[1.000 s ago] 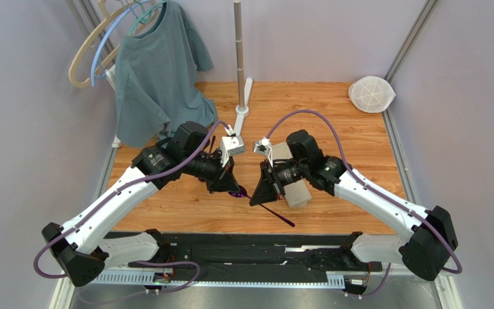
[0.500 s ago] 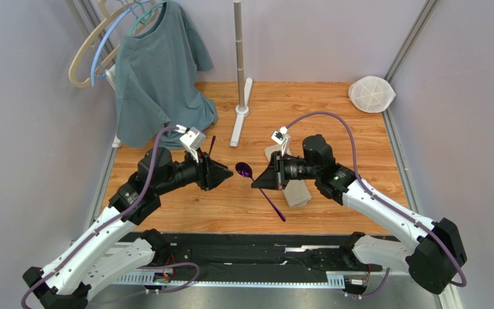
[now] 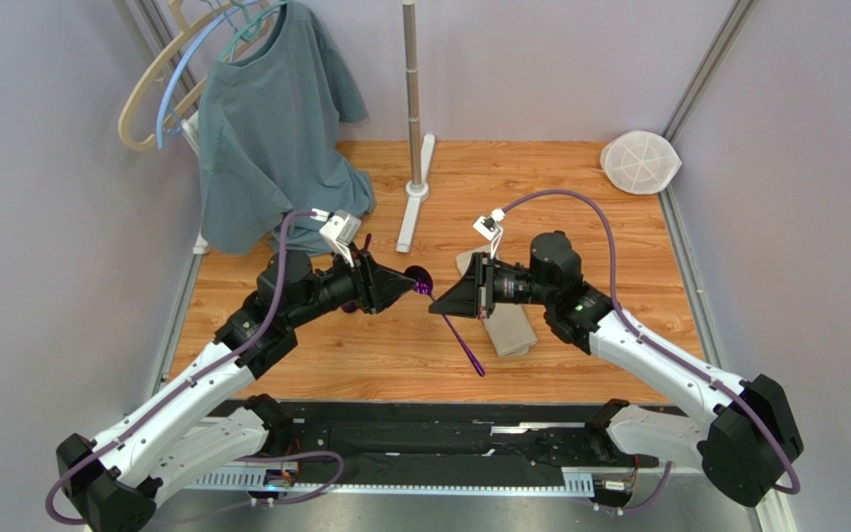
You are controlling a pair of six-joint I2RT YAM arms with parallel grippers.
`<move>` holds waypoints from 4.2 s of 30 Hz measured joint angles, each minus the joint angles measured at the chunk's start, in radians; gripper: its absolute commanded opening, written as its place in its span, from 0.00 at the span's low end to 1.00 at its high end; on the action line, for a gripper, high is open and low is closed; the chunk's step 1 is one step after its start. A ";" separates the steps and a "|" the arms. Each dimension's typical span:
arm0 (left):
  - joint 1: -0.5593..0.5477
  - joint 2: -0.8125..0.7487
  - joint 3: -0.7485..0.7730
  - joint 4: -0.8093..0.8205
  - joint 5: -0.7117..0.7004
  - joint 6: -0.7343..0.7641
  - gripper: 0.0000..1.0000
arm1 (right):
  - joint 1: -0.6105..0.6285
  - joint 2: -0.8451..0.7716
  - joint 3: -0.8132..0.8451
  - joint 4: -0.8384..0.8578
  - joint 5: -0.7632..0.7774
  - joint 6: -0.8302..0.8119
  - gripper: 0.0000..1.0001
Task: Fold the napkin into a case and place the utensils inside
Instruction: Pass from the right arm to the left, then insert the spoon into the folded napkin.
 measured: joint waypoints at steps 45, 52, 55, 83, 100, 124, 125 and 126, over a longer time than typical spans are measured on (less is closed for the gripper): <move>0.254 1.132 0.472 0.618 0.258 0.112 0.00 | -0.313 0.081 -0.214 -0.544 0.401 -0.224 0.00; 0.253 1.190 0.491 0.608 0.260 0.123 0.00 | -0.315 0.022 -0.224 -0.565 0.417 -0.227 0.00; 0.250 1.209 0.515 0.596 0.257 0.123 0.00 | -0.326 0.016 -0.232 -0.567 0.427 -0.231 0.00; 0.128 1.312 0.587 0.562 0.164 0.026 0.00 | -0.371 0.079 -0.258 -0.541 0.424 -0.230 0.00; 0.051 1.330 0.555 0.555 0.188 -0.037 0.00 | -0.373 0.096 -0.259 -0.520 0.405 -0.230 0.00; 0.015 1.130 0.668 -0.031 -0.005 0.106 0.75 | -0.373 0.085 -0.256 -0.528 0.407 -0.253 0.00; 0.024 1.057 0.653 -0.095 -0.051 0.124 0.75 | -0.373 0.080 -0.251 -0.540 0.412 -0.260 0.00; 0.037 0.986 0.639 -0.157 -0.094 0.141 0.75 | -0.373 0.076 -0.246 -0.551 0.417 -0.266 0.00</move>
